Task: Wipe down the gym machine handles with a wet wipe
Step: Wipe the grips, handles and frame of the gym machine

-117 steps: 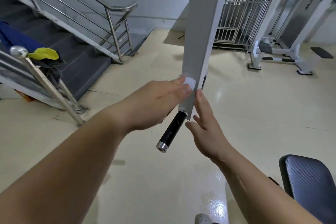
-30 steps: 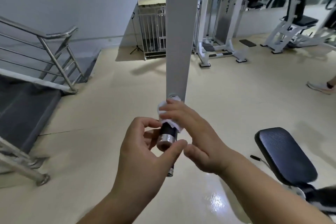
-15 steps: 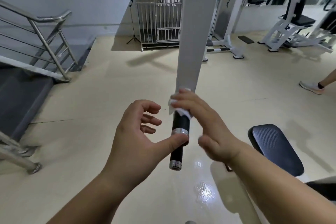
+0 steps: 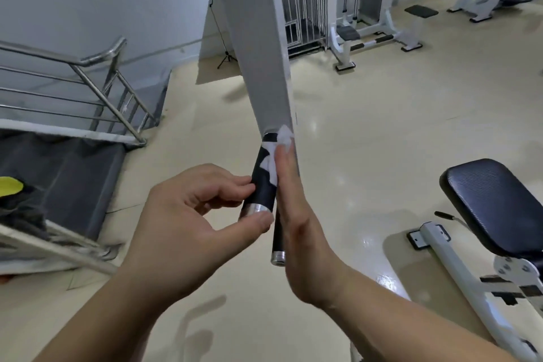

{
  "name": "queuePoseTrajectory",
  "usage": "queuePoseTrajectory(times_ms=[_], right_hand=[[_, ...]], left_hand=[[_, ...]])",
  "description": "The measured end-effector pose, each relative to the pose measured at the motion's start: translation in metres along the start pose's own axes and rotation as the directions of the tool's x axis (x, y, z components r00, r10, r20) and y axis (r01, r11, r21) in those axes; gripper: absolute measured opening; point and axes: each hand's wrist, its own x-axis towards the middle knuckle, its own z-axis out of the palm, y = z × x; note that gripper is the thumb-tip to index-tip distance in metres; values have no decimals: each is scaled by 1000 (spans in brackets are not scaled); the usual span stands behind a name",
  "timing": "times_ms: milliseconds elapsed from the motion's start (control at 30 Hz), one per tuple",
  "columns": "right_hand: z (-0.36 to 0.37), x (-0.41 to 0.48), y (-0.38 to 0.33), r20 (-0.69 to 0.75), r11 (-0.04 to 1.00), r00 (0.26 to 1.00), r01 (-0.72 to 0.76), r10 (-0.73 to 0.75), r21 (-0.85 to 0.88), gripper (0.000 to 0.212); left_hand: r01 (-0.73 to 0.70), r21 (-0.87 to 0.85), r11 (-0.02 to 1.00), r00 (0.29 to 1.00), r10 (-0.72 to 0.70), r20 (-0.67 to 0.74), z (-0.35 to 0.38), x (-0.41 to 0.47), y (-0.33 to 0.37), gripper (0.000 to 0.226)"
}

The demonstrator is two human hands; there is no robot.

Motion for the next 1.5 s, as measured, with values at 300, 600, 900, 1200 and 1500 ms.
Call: queuePoseTrajectory(times_ms=[300, 600, 900, 1200, 1500], right_hand=[[-4, -63, -5, 184, 999, 983, 14, -21, 41, 103], [-21, -12, -2, 189, 998, 982, -3, 17, -70, 112], [-68, 28, 4, 408, 889, 895, 324, -178, -323, 98], [-76, 32, 2, 556, 816, 790, 486, -257, -314, 98], [-77, 23, 3, 346, 846, 910, 360, -226, -394, 82]], left_hand=[[44, -21, 999, 999, -45, -14, 0, -3, 6, 25], [109, -32, 994, 993, -110, -49, 6, -7, 10, 28], [118, -137, 984, 977, -140, -164, 21, -16, 3, 29], [111, -38, 993, 985, -115, -127, 31, -15, 6, 81], [31, 197, 980, 996, -46, 73, 36, -8, 3, 67]])
